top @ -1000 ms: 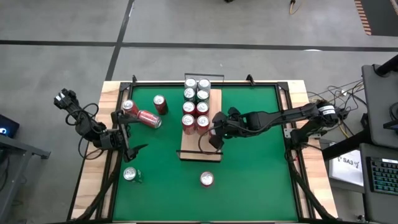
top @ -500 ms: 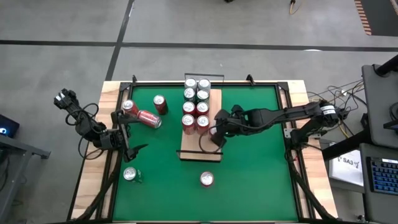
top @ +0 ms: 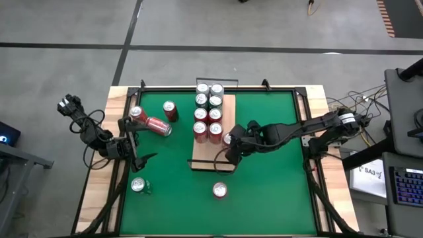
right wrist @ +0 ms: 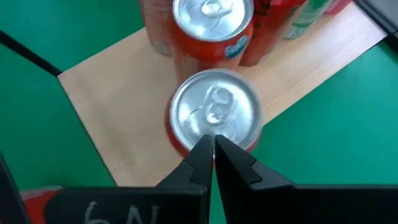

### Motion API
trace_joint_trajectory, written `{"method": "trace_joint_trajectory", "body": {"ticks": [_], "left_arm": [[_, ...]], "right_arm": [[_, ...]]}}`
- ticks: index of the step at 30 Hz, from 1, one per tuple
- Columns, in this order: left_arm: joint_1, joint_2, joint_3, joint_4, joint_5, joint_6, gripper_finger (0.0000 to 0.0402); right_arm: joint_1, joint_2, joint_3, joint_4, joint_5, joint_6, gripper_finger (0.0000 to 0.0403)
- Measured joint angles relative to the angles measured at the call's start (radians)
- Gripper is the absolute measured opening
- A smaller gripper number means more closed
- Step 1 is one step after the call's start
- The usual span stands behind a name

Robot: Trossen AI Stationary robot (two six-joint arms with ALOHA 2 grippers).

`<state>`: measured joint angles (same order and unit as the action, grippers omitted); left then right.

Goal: Place canned beverage on shelf
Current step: Put the orange soda can on the shelf and aligned with the other orange soda can

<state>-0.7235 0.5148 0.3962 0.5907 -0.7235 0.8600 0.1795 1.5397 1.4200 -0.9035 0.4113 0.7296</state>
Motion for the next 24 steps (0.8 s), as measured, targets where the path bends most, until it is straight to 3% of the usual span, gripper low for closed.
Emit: {"method": "trace_joint_trajectory", "body": {"ticks": [18,24], "left_arm": [[0.000,0.000,0.000,0.000,0.000,0.000,0.0394],[0.000,0.000,0.000,0.000,0.000,0.000,0.0394]], "right_arm": [[0.011,0.043,0.048,0.080,-0.011,0.161,0.0009],[-0.012,0.042,0.085,0.083,0.008,0.089,0.0009]]}}
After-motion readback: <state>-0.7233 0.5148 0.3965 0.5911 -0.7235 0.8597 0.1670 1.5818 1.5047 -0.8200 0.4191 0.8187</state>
